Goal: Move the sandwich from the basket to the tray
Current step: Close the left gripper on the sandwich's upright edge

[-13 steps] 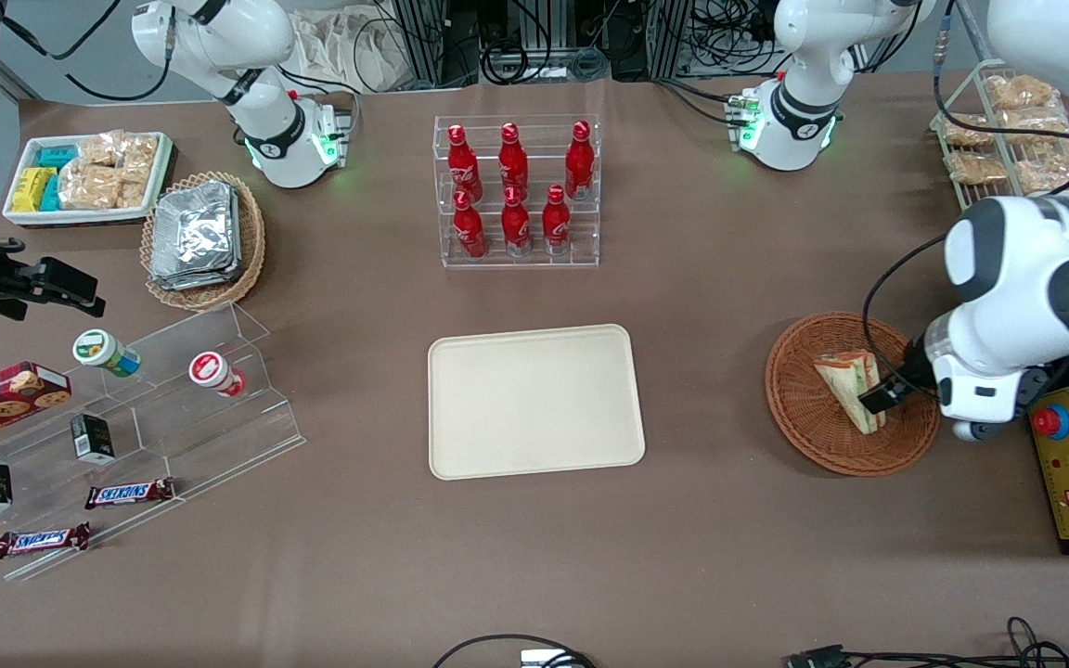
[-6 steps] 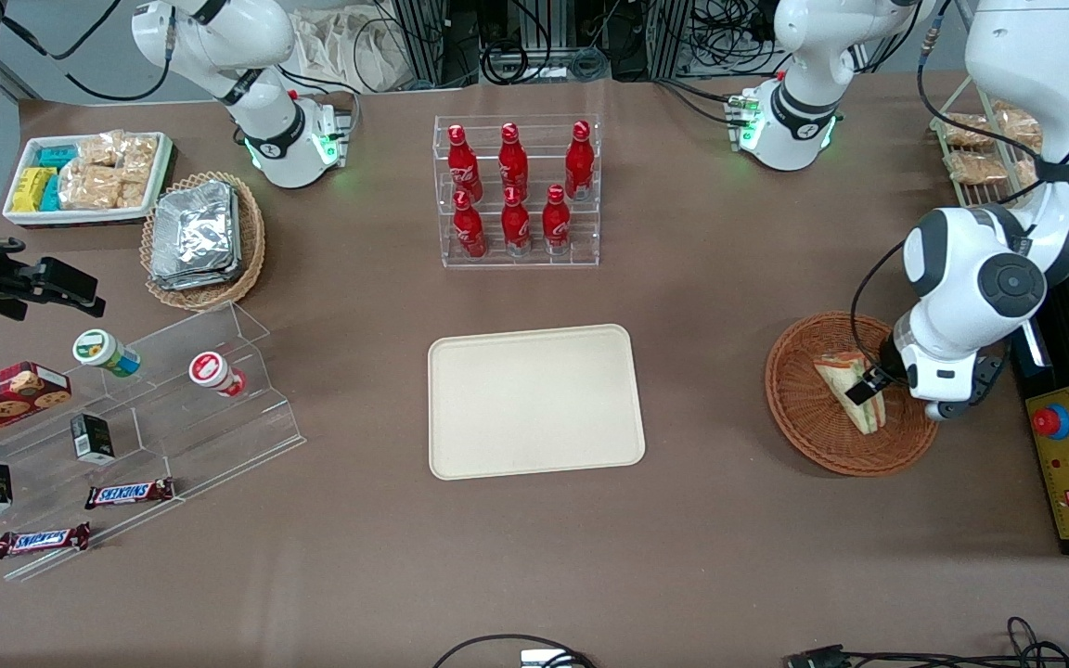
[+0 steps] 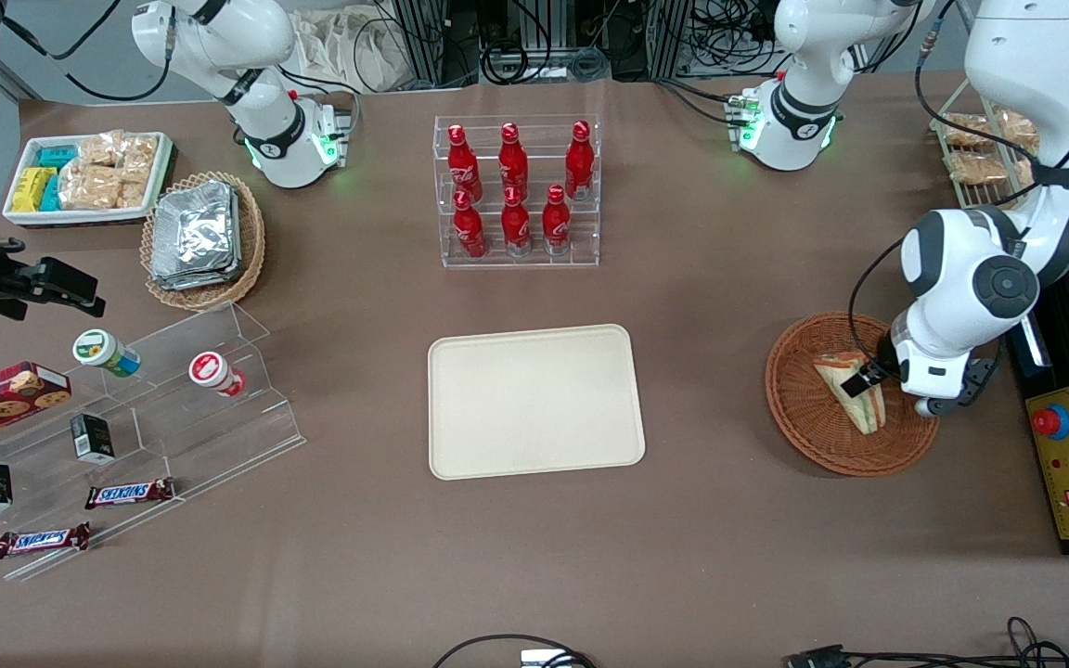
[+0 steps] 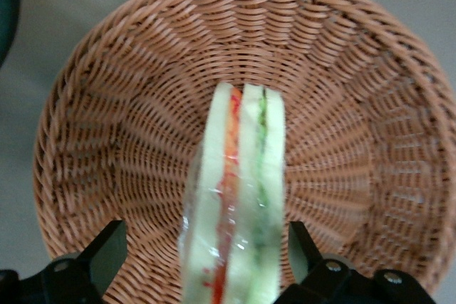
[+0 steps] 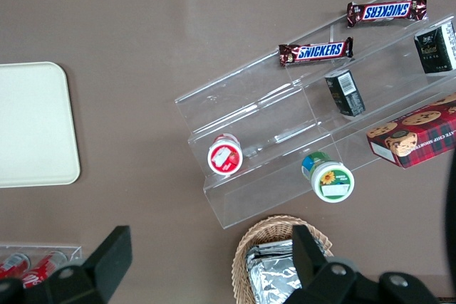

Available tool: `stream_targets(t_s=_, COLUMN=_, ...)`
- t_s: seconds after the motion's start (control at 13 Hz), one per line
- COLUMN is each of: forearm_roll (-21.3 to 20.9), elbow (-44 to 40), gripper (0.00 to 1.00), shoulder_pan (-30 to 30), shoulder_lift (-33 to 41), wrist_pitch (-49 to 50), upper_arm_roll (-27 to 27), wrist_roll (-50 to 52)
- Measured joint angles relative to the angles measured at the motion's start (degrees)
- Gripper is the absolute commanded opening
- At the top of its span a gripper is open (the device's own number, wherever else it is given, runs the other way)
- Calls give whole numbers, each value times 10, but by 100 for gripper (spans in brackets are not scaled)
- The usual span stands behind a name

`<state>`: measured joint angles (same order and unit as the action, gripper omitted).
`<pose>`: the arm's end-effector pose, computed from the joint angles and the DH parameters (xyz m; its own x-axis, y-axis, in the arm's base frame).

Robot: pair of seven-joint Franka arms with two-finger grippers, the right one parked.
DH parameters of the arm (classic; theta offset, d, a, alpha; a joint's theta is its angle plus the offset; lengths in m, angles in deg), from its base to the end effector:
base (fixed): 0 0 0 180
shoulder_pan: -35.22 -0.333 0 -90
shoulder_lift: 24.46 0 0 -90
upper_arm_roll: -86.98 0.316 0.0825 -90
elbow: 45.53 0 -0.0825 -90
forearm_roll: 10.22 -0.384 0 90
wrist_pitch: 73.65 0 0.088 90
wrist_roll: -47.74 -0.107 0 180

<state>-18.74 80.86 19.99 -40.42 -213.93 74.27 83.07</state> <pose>0.5502 0.0241 0.2541 0.8513 0.5247 -0.0047 0.5241 -0.8506 -0.0416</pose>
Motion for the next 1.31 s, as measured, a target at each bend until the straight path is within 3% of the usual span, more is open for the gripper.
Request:
stream_targets(t_s=0.54, forearm_roll=1, elbow=0, gripper=100, shoulder_pan=-32, shoulder_lift=-18, wrist_pitch=0, upper_arm_roll=-3, wrist_roll=-55)
stream_targets(t_s=1.31, forearm_roll=2, elbow=-22, gripper=100, shoulder_pan=-13, shoulder_lift=-37, wrist_pitch=0, upper_arm_roll=-22, wrist_roll=5)
